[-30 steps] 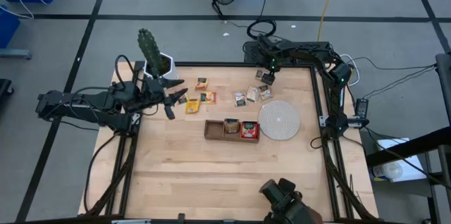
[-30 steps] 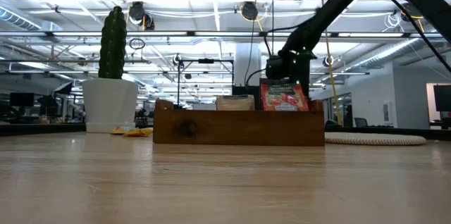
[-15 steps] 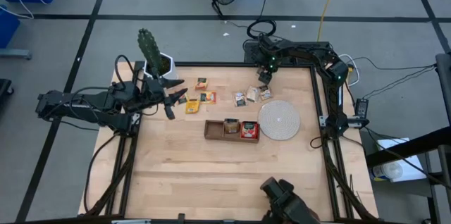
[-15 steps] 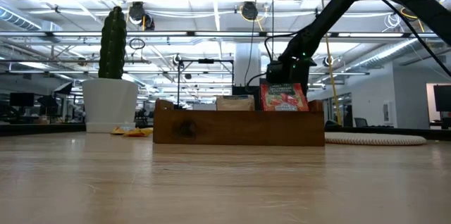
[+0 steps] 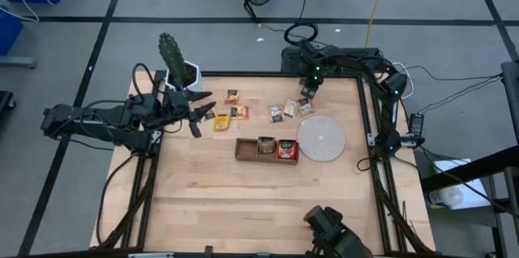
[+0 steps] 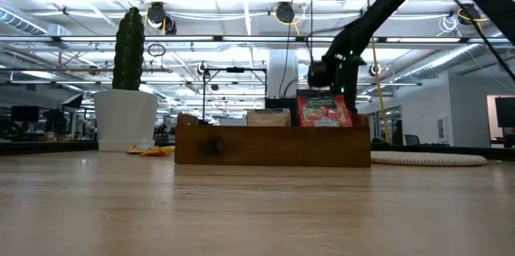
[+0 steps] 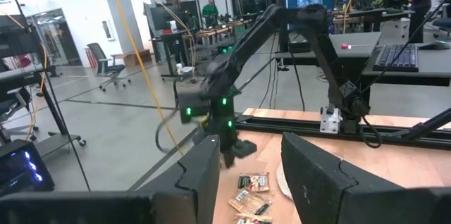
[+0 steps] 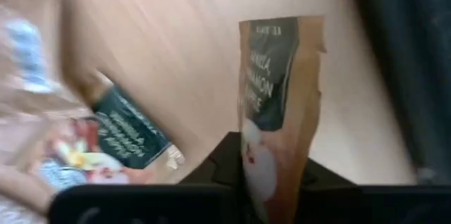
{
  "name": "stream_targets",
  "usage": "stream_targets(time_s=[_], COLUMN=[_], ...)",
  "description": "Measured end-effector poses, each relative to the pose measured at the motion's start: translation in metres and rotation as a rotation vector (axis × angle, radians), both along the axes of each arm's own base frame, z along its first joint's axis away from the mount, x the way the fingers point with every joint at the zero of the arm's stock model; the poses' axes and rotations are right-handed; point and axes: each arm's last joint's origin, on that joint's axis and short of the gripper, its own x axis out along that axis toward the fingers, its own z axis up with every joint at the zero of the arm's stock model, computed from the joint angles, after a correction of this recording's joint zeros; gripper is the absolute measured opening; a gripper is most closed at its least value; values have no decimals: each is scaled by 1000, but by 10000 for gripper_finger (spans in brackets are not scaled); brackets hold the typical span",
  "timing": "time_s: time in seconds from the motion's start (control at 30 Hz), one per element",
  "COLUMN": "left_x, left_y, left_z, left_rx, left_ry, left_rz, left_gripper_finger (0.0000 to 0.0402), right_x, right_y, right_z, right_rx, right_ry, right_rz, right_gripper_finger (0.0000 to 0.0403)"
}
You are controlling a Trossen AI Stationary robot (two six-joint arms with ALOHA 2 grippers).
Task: Pick & Place Tea
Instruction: Put the brown tea bag into the middle section of the wooden organizer
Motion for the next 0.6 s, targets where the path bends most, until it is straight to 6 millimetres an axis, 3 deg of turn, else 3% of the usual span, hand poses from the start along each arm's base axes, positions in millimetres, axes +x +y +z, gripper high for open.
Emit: stream_targets(time_s=[0.13, 0.27, 0.43, 0.6], left_x=[0, 0, 0, 0], left_y=[0, 0, 0, 0], left_z=[0, 0, 0, 0], left_rx=[0, 0, 0, 0], left_ry=[0, 0, 0, 0], left_rz=[0, 0, 0, 0], left_gripper_finger=[157, 157, 157, 157], right_x=[-3, 3, 16, 20], right_y=[9, 39, 117, 199], right_z=[31, 71, 96, 90], right_rx=[-34, -28, -118, -289], right_ry=[-46, -176, -410, -759], right_rz=[-63, -107, 42, 199], right_gripper_finger=[14, 10, 9, 8])
